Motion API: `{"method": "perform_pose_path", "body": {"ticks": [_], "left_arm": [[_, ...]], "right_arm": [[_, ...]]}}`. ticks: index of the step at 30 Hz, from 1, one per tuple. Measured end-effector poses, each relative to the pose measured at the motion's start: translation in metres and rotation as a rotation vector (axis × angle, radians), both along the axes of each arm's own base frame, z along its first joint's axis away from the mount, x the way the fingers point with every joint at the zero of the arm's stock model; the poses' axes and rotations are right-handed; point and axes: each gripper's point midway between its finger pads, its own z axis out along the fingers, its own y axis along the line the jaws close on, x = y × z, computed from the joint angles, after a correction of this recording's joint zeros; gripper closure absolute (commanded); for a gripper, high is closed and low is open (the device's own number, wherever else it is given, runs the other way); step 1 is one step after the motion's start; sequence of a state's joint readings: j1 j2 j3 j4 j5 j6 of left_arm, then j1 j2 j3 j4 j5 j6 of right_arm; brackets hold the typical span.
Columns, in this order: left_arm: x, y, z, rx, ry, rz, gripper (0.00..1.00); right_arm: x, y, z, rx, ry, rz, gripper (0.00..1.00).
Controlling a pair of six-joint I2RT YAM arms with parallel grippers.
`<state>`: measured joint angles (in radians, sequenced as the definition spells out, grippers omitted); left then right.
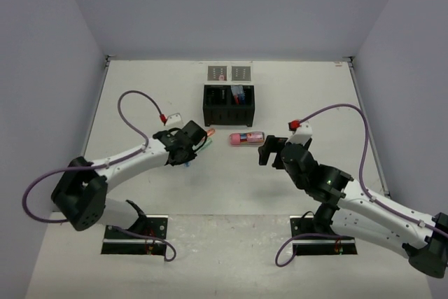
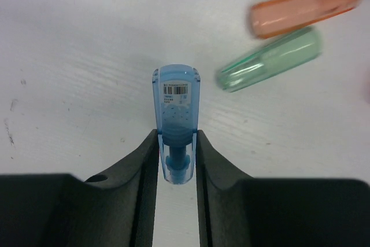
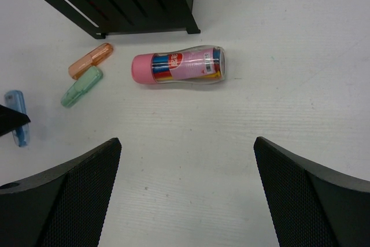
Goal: Sort the stationery into containers
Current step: Pick up the stationery from the center of the board, then place the stationery in the storage box.
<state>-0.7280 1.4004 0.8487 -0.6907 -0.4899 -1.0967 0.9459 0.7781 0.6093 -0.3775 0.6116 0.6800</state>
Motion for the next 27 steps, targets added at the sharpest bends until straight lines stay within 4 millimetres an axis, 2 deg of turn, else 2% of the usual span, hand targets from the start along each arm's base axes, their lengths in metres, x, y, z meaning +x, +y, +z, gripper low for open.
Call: {"method": "perform_pose_path", "body": {"ticks": [2,5,7,9,12,15,18,20,23,27], "left_arm": [[0.018,-0.008,0.034,-0.040,-0.120,-0.051,1.00],[0.057,-0.027,0.093,-0.073,-0.327,-0.129,1.00],[0.092,-0.041,0.133,-0.075,-0.471,-0.150,1.00],[0.129,-0.052,0.164,-0.082,-0.574,-0.152,1.00],[0.192,-0.063,0.197,-0.109,-0.704,-0.140,1.00],[0.247,-0.060,0.206,-0.098,-0.750,-0.117,1.00],[0.304,-0.072,0.214,-0.101,-0.799,-0.124,1.00],[0.322,-0.077,0.206,-0.095,-0.804,-0.138,1.00],[0.335,-0.085,0.188,-0.086,-0.777,-0.166,1.00],[0.341,-0.092,0.164,-0.079,-0.743,-0.193,1.00]], "right_arm": [[-0.001,-0.001,0.002,0.010,-0.008,-0.001,0.01],[-0.002,-0.004,0.002,0.022,-0.017,-0.003,0.01],[-0.004,-0.006,0.002,0.028,-0.022,-0.005,0.01],[-0.004,-0.007,0.002,0.033,-0.027,-0.004,0.01],[-0.004,-0.007,0.002,0.031,-0.031,-0.001,0.01],[-0.004,-0.006,0.004,0.036,-0.036,0.005,0.01],[-0.003,-0.003,0.006,0.042,-0.042,0.015,0.01],[-0.003,-0.002,0.007,0.045,-0.046,0.023,0.01],[-0.003,0.000,0.008,0.049,-0.048,0.034,0.01],[-0.004,0.000,0.010,0.057,-0.057,0.037,0.01]]}}
